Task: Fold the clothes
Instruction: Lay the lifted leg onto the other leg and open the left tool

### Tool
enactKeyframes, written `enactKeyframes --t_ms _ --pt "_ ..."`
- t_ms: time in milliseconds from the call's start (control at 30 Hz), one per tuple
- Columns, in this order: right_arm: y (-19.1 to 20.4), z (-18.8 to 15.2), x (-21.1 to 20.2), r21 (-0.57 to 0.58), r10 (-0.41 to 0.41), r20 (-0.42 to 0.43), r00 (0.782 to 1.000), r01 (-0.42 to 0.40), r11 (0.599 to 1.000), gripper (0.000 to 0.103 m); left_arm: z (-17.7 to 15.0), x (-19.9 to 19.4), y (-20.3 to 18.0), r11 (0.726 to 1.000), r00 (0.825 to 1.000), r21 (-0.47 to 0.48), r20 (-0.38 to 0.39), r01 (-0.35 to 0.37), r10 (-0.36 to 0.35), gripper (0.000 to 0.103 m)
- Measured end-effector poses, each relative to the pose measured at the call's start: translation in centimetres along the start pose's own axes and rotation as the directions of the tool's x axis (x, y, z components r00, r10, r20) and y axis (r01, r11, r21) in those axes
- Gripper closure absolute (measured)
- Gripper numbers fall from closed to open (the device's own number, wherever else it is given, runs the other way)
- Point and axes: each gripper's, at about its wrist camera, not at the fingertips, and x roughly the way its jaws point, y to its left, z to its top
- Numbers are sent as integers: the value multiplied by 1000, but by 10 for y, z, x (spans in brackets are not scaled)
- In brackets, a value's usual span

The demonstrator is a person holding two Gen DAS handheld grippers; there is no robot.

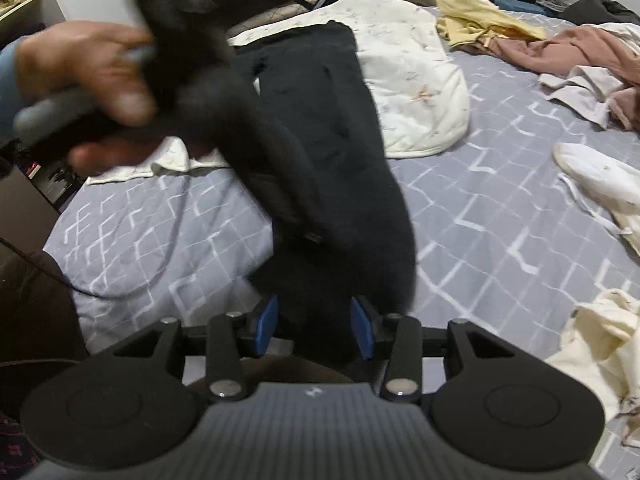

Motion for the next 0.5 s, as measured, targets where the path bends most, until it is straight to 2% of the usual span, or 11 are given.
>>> enactKeyframes --t_ms 67,133,233,267,300,367,433,500 --pt "3 5 5 10 -4 0 1000 4 1000 58 6 2 8 997 998 -58 35 56 -54 96" --pt "7 11 12 -10 -40 -10 999 40 999 58 6 2 13 992 995 -89 57 90 -85 89" --pt "14 18 21 -64 -109 -29 994 107 992 58 6 11 20 970 977 -128 86 206 -196 79" --pt "15 19 21 -69 -111 -33 993 108 992 58 4 16 23 956 966 -144 91 254 -243 72" --pt "16 19 21 -67 -110 -37 993 107 992 58 2 16 23 947 956 -144 104 286 -273 71" --pt "16 21 20 -71 -108 -45 993 105 992 58 -2 10 25 945 952 -144 132 294 -276 71" --pt "17 24 20 -85 -112 -51 992 107 991 57 -14 -24 32 942 928 -105 235 320 -289 70" --pt "19 31 20 -123 -132 -45 990 126 984 57 -38 -75 46 955 890 -75 389 287 -237 70"
